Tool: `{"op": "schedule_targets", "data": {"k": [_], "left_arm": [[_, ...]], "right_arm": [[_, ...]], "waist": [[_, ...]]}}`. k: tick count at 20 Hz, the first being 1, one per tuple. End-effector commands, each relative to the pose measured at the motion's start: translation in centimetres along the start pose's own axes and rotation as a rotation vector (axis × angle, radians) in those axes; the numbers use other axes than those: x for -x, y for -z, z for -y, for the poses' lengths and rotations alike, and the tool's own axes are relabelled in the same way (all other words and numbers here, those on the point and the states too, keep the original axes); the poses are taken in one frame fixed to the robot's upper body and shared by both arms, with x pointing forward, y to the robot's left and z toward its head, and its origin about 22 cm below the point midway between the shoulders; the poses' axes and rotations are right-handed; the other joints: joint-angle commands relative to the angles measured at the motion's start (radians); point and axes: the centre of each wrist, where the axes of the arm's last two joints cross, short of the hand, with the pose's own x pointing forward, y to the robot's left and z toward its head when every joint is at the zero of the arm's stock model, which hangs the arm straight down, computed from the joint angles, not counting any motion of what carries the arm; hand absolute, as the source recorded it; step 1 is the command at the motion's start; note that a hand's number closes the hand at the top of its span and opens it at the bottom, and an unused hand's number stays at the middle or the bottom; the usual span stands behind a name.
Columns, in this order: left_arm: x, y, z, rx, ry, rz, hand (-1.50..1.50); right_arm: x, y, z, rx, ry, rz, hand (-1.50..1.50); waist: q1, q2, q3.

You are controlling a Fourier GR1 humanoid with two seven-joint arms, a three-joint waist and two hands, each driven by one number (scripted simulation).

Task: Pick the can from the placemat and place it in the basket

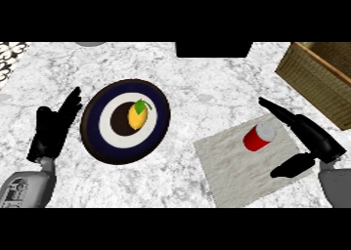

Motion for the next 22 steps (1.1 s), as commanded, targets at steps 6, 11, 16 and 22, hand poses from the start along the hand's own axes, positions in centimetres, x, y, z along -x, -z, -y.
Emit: {"op": "schedule_targets", "data": {"k": [6,11,16,22], "left_arm": [[-1.1,0.9,1.2,-0.006,-0.006,0.010,0.00],[-1.3,2.2,0.7,-0.006,-0.005,0.001,0.00],[-0.6,0.3,1.7,-0.015,0.007,0.000,0.00],[0.6,-0.2,0.0,-0.006,0.010,0.002,0.00]], "right_arm": [[-0.7,1.1,-1.0,-0.024,0.010,-0.017,-1.50],[0.1,3.3,-2.7,-0.017,0.009,-0.030,-1.50],[0.4,0.9,-1.9,-0.057,-0.025,-0.009,1.50],[-0.4,3.7,-3.4,0.009,-0.164,0.061,1.50]], "waist": [[-0.001,0.000,0.000],[0.000,0.001,0.000],[-0.002,0.000,0.000],[0.002,0.000,0.000]]}}
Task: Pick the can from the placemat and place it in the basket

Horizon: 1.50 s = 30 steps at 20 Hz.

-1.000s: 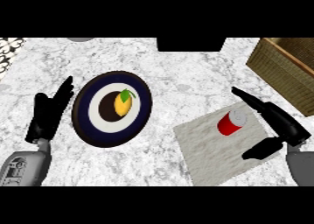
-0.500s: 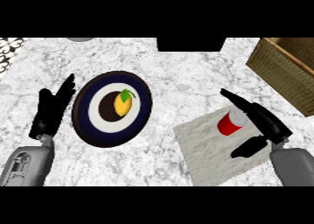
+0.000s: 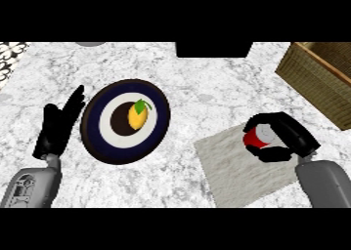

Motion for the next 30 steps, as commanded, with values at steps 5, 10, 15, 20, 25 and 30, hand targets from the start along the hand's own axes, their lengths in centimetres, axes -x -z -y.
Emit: {"op": "schedule_targets", "data": {"k": [5,10,15,20,25,30], "left_arm": [[-0.1,0.6,-0.8,0.003,0.004,0.008,0.00],[-0.3,0.4,0.5,0.008,0.001,0.003,0.00],[-0.7,0.2,-0.1,0.007,0.002,-0.003,0.00],[0.5,-1.3,-0.7,-0.001,-0.001,-0.004,0.00],[0.4,-1.0,-0.1,-0.006,0.000,-0.014,0.00],[1.3,-0.6,-1.7,-0.042,0.002,-0.023,0.00]], "right_arm": [[0.3,-0.3,-1.8,0.003,-0.190,0.013,1.50],[-3.4,1.1,2.9,-0.258,-0.612,-0.109,1.50],[-9.0,0.6,4.4,-0.209,-0.664,-0.006,1.50],[-10.5,-0.3,6.7,-0.161,-0.398,0.024,1.50],[-11.1,-2.0,10.2,-0.004,-0.168,0.105,1.50],[-14.7,-4.3,13.5,0.128,0.008,0.149,1.50]], "waist": [[-0.001,0.001,0.001],[0.000,-0.006,-0.004],[-0.011,-0.003,0.000],[-0.007,-0.005,0.000],[-0.013,-0.005,0.000],[-0.043,-0.014,-0.003]]}}
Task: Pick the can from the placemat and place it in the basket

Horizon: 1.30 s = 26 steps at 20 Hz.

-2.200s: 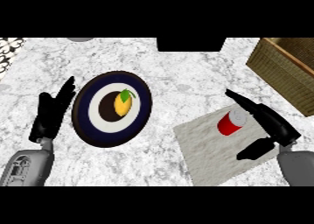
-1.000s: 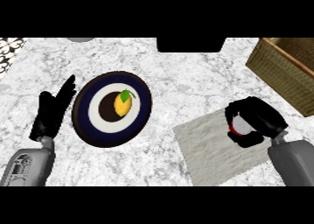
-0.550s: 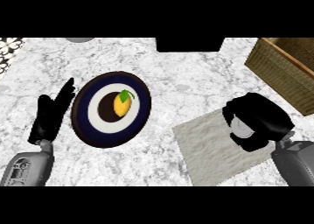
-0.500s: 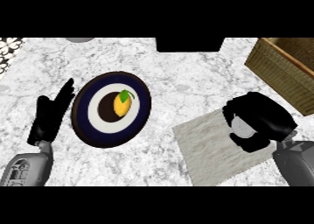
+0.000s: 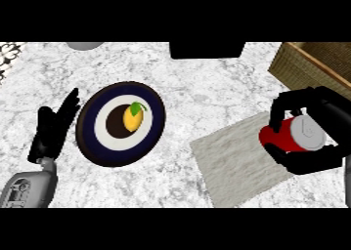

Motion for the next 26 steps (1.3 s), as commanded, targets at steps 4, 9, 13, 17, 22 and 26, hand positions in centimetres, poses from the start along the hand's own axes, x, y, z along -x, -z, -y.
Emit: {"op": "schedule_targets", "data": {"k": [4,9,13,17,22,26], "left_arm": [[-0.1,-0.1,-0.4,-0.006,0.006,0.007,0.00],[-0.3,0.1,1.4,0.018,0.005,0.009,0.00],[-0.7,0.3,0.6,0.038,0.015,0.009,0.00],[0.2,0.3,1.4,0.038,0.015,0.012,0.00],[-1.9,0.8,0.4,0.033,-0.002,0.038,0.00],[-1.2,0.5,1.5,0.059,0.000,0.038,0.00]], "right_arm": [[-4.0,-1.8,7.9,0.180,0.090,0.032,1.50],[-5.5,-1.0,14.8,0.278,0.155,-0.015,1.50],[-8.9,0.0,19.0,0.301,0.168,-0.058,1.50],[-9.7,-1.4,23.8,0.372,0.114,-0.139,1.50],[-11.3,-1.7,25.4,0.369,-0.151,-0.298,1.50],[-9.7,-1.4,25.9,0.336,-0.301,-0.400,1.50]], "waist": [[0.003,-0.005,-0.002],[0.016,0.001,-0.001],[0.024,0.005,0.000],[0.034,0.013,0.000],[0.048,0.020,0.001],[0.061,0.027,0.001]]}}
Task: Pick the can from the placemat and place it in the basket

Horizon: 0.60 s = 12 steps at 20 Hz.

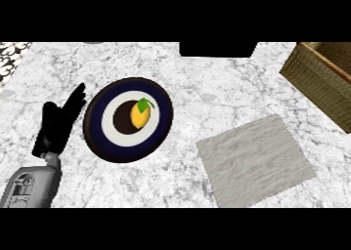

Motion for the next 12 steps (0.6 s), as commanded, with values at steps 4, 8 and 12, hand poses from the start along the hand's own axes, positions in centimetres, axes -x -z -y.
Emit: {"op": "schedule_targets", "data": {"k": [4,8,12], "left_arm": [[-0.5,0.4,0.1,0.006,0.001,0.018,0.00],[-0.9,0.5,1.9,0.006,-0.021,0.026,0.00],[0.0,-0.1,1.0,0.003,0.012,0.011,0.00]], "right_arm": [[5.2,1.9,0.9,-0.040,-0.191,-0.144,1.50],[10.0,2.2,0.4,0.011,-0.212,-0.160,1.50],[14.1,2.8,0.0,-0.029,-0.209,-0.126,1.50]], "waist": [[0.013,0.009,0.001],[0.010,0.009,0.003],[0.018,0.006,0.003]]}}
